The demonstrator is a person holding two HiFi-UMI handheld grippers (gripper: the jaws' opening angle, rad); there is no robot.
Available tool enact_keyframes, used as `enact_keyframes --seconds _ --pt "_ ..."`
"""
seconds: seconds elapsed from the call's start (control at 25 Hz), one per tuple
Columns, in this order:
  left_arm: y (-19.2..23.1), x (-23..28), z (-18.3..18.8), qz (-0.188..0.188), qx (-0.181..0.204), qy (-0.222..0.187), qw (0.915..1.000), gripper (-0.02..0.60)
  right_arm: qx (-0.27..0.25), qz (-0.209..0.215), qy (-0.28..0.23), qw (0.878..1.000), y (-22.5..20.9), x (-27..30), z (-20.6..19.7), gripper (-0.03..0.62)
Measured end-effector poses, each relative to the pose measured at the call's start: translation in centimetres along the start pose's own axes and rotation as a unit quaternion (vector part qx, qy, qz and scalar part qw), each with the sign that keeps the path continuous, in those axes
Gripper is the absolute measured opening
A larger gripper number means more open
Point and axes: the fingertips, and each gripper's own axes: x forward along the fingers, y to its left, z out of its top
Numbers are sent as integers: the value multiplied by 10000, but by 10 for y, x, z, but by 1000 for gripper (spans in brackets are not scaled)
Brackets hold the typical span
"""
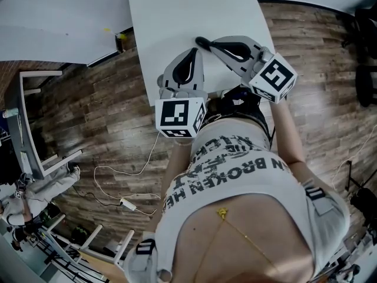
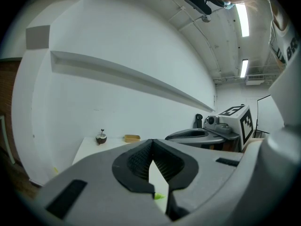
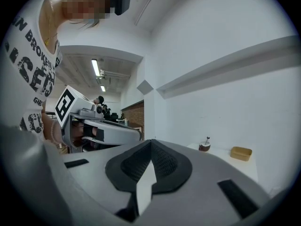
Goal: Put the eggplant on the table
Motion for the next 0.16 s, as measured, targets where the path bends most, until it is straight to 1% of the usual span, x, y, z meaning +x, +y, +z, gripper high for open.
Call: enact_keyframes --seconds 0.16 --pt "5 0 1 8 -16 -6 10000 3 -10 13 18 10000 0 5 0 8"
